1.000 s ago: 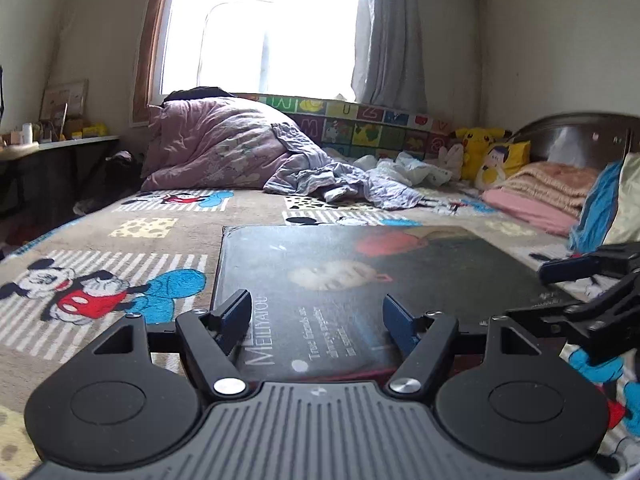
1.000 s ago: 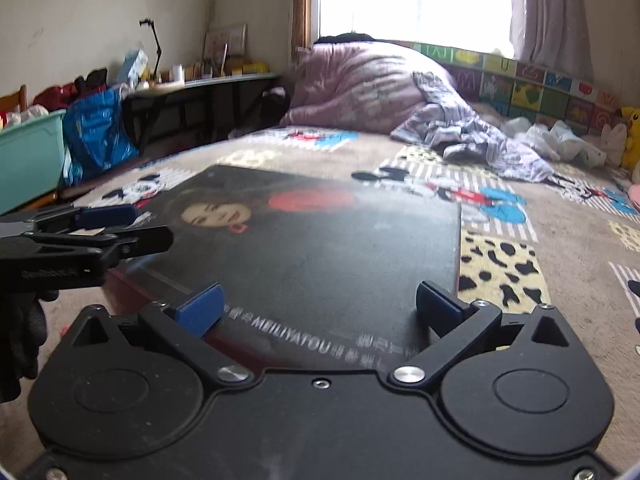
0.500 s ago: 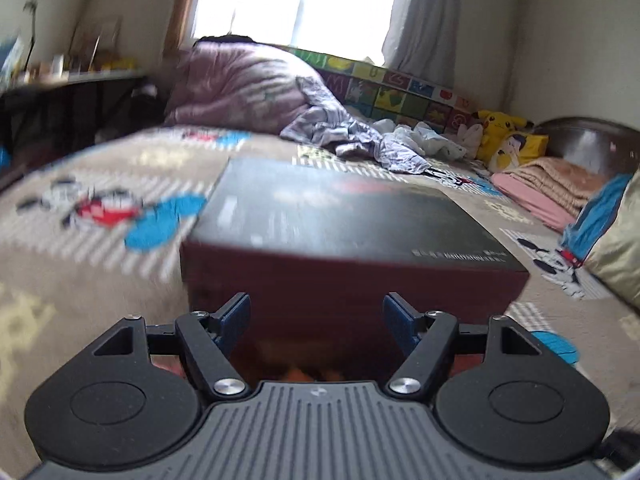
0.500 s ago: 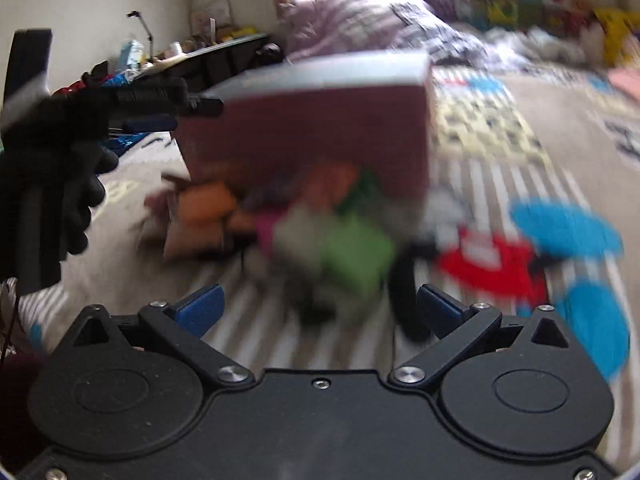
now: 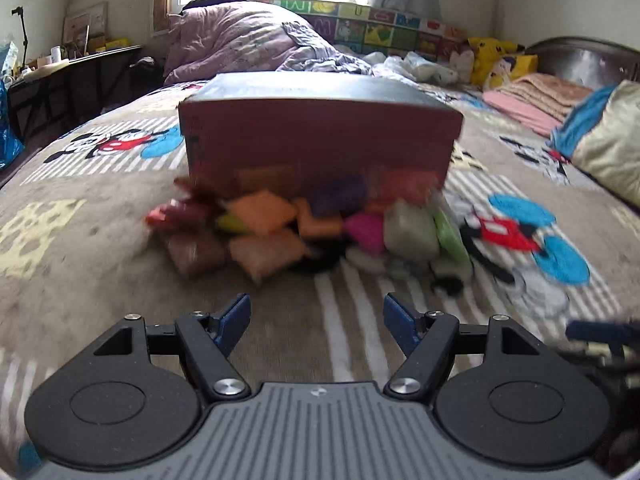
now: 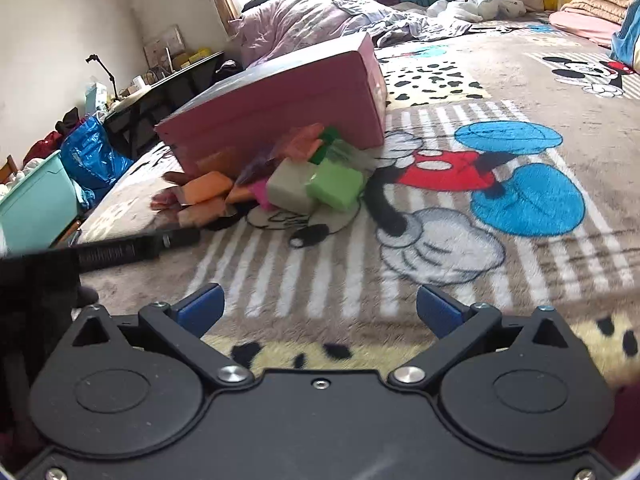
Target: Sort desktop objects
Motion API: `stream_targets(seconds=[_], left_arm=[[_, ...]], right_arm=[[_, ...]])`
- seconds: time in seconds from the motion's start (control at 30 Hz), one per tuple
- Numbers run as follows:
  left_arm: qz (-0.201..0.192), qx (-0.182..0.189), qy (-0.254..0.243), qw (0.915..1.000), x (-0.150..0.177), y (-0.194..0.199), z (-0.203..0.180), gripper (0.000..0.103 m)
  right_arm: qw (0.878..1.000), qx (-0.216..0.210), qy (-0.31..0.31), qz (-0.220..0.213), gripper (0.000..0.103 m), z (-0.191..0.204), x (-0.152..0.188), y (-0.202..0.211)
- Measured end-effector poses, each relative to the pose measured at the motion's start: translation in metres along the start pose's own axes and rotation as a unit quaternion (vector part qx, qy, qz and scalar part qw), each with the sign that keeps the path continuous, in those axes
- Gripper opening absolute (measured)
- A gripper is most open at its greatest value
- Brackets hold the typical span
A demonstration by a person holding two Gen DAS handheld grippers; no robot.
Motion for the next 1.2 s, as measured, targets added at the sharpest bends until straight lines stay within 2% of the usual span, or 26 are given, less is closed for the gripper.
stream_targets(seconds=[0.27,0.6,0.7,0.73,0.8,1.2], left_arm=[[-0.01,-0.02,-0.014,0.9997,0.028,0.033,-0.014,0.072],[-0.04,-0.044,-0.03,0.9978,0.045,0.079,-0.038,0.072],[-0.047,-0.041,-0.034,0.9975,0.046,0.09,-0.043,0.074],[-0.048,-0.041,-0.035,0.9974,0.046,0.093,-0.044,0.081],[-0.051,-0.042,-0.038,0.9971,0.047,0.099,-0.047,0.084],[-0.067,-0.037,-0.025,0.9968,0.046,0.111,-0.045,0.084]], right_arm=[[0.999,0.039,-0.001,0.007,0.102,0.011,0.006,0.01],[0.994,0.099,0.006,-0.039,0.102,0.023,0.007,0.04],[0.994,0.103,0.008,-0.044,0.102,0.031,0.009,0.046],[0.994,0.102,0.01,-0.046,0.102,0.033,0.01,0.047],[0.994,0.102,0.011,-0.049,0.102,0.038,0.01,0.051],[0.991,0.114,0.02,-0.067,0.102,0.056,0.001,0.055]])
Point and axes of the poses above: each gripper's, at about its wrist camera, not at the fingertips, and y roughly against the way its jaws point, z to its left, x to its underside, the point moved 3 cm from there along -y, roughly the way its jaws point, and after that the axes turned 13 degrees about z, right-handed, at the moved point
